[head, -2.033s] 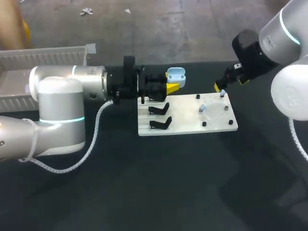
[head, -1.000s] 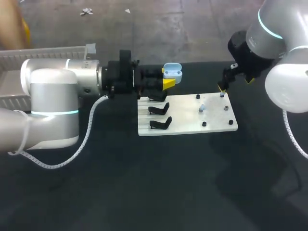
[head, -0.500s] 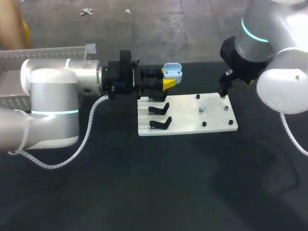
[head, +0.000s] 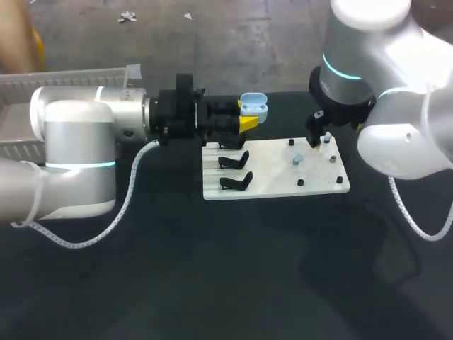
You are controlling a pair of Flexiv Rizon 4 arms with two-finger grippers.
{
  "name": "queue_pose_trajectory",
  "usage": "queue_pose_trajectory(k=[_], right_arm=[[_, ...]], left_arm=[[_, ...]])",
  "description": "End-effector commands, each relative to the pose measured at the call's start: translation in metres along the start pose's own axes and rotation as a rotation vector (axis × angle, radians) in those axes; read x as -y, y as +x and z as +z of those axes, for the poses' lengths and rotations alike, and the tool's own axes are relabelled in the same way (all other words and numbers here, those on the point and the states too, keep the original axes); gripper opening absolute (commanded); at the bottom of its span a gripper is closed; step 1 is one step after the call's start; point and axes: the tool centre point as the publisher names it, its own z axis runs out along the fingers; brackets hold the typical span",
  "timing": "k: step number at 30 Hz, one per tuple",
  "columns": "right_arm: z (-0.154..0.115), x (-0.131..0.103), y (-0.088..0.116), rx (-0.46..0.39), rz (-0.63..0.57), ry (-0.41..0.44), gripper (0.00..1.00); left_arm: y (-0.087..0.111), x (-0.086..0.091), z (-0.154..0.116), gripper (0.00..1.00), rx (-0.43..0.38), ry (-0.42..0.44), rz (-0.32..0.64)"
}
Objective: Pick up each earbud case from the left stands, insert the matching earbuds, close the lid, and place the case in the box.
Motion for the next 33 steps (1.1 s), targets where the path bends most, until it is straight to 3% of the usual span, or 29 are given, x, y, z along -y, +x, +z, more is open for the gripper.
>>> queue_pose_trajectory(k=[1,4,7,12,19,22,27,33], right_arm=[[0.011,0.001,-0.005,-0.012,-0.005,-0.002,1.0],[0.017,0.004,-0.005,-0.021,-0.013,-0.004,0.98],[0.021,0.005,-0.007,-0.031,-0.025,-0.004,0.85],[0.026,0.006,-0.011,-0.04,-0.046,-0.003,0.73],[0.03,0.008,-0.016,-0.052,-0.043,0.002,0.64],[0.031,0.007,-0.018,-0.059,-0.041,0.005,0.54],[0.031,0.007,-0.02,-0.074,-0.032,0.008,0.51],[0.031,0.007,-0.021,-0.089,-0.029,0.007,0.55]], left_arm=[[0.001,0.002,0.0,0.0,0.004,-0.008,0.004],[0.001,0.002,0.0,0.0,0.004,-0.008,0.004],[0.001,0.002,0.0,0.0,0.004,-0.008,0.004],[0.001,0.002,0.0,0.0,0.004,-0.008,0.004],[0.001,0.002,0.0,0.0,0.004,-0.008,0.004],[0.001,0.002,0.0,0.0,0.004,-0.008,0.004],[0.001,0.002,0.0,0.0,0.004,-0.008,0.004],[0.001,0.002,0.0,0.0,0.004,-0.008,0.004]])
